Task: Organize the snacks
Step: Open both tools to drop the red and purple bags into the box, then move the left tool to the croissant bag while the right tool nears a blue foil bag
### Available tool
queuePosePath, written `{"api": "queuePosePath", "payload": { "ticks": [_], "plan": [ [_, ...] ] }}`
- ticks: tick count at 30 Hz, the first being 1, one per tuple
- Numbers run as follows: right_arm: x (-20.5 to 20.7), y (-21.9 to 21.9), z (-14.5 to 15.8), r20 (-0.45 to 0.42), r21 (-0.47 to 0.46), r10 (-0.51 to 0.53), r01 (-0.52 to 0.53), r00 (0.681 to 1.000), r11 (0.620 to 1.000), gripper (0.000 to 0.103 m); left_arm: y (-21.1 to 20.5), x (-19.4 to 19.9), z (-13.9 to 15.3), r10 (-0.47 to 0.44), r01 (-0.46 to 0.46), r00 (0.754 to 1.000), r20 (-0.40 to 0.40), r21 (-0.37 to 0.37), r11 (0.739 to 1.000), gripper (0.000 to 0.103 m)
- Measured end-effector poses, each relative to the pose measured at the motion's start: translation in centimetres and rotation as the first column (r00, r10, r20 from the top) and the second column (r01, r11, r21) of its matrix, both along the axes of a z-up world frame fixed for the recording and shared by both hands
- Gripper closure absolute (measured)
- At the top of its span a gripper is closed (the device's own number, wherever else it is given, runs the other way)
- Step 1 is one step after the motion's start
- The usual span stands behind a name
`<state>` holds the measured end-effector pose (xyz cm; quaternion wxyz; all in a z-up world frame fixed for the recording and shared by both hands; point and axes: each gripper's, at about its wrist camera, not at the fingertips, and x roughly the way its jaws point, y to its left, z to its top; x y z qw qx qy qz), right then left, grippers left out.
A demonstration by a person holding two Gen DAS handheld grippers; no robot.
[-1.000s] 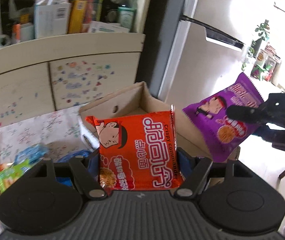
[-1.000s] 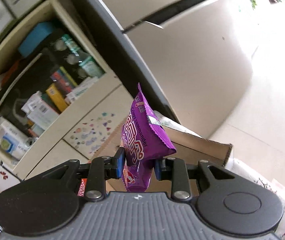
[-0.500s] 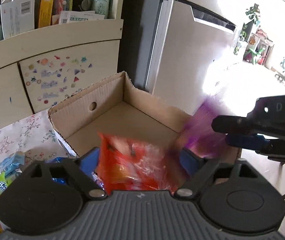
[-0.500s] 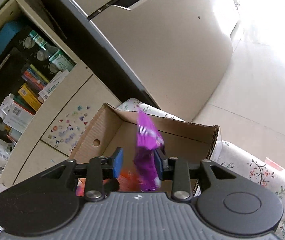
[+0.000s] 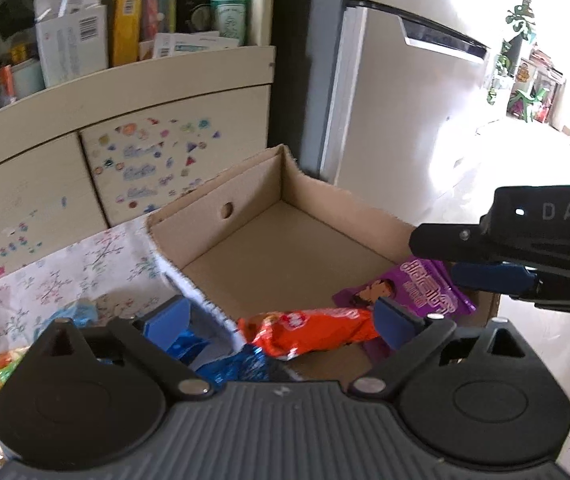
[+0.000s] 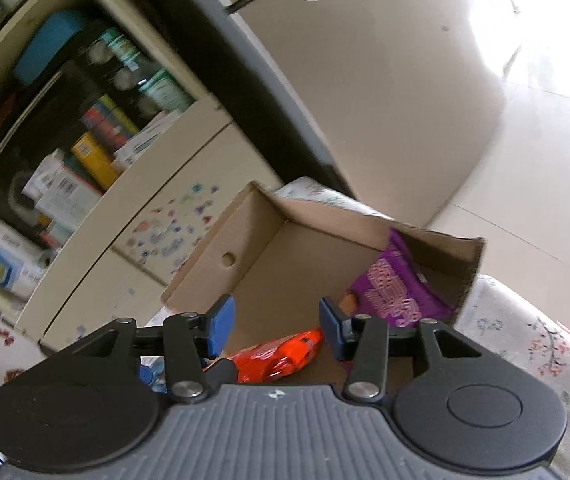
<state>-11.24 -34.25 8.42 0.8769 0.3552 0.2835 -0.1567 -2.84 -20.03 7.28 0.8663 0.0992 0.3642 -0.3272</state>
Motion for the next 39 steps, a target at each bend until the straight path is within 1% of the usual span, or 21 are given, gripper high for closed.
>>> {"api": "queuePosePath", "payload": {
  "ticks": [2,6,12,14,18,21,23,25,29,33,37,39],
  "plan": [
    [0.2,0.6,0.2,0.011,-0.019,0.039,-0.039,0.999,0.999,0.048,1.2,0.2,0.3,0.020,-0.020,1.000,-0.008,-0.012,1.000,0.005],
    [0.6,1.6,0.5,0.032,-0.046,0.114,-0.112,0.993,0.993,0.044,3.7,1.0,0.9,0.085,-0.085,0.996,-0.007,-0.026,0.996,0.005],
    [1.0,2.1,0.4,0.047,-0.026,0.167,-0.166,0.985,0.986,0.043,7.9,2.7,1.1,0.197,-0.197,0.980,-0.018,-0.040,0.980,0.004],
    [1.2,2.4,0.3,0.046,-0.027,0.182,-0.181,0.982,0.983,0.043,8.8,3.1,0.7,0.221,-0.221,0.975,-0.019,-0.029,0.975,0.004],
    [1.6,3.1,0.1,0.047,-0.026,0.212,-0.211,0.976,0.977,0.043,9.9,3.8,-0.9,0.261,-0.261,0.965,-0.025,0.021,0.965,0.004],
    [2.0,3.6,0.1,0.051,-0.024,0.232,-0.231,0.971,0.973,0.043,10.4,4.1,-2.2,0.275,-0.274,0.961,-0.028,0.052,0.960,0.004],
    [2.3,3.7,-0.1,0.054,-0.005,0.258,-0.258,0.965,0.966,0.043,10.8,4.3,-3.0,0.290,-0.287,0.957,-0.023,0.072,0.955,0.004],
    [2.7,3.9,-0.6,0.049,0.042,0.277,-0.279,0.960,0.959,0.043,11.2,4.5,-4.1,0.295,-0.291,0.955,-0.026,0.098,0.952,0.004],
    [3.4,4.6,-1.9,-0.001,0.114,0.298,-0.296,0.955,0.948,0.043,11.6,4.5,-6.0,0.295,-0.287,0.955,-0.031,0.155,0.945,0.004],
    [4.1,5.7,-3.0,-0.055,0.165,0.301,-0.289,0.952,0.943,0.043,12.3,4.2,-6.8,0.285,-0.275,0.958,-0.038,0.178,0.945,0.004],
    [4.8,7.0,-3.7,-0.107,0.152,0.298,-0.280,0.949,0.948,0.042,13.4,4.3,-7.1,0.292,-0.280,0.955,-0.048,0.180,0.943,0.004],
    [5.2,7.6,-4.1,-0.130,0.144,0.288,-0.270,0.949,0.952,0.039,14.3,4.4,-7.2,0.304,-0.291,0.951,-0.060,0.171,0.941,0.004]
  ]
}}
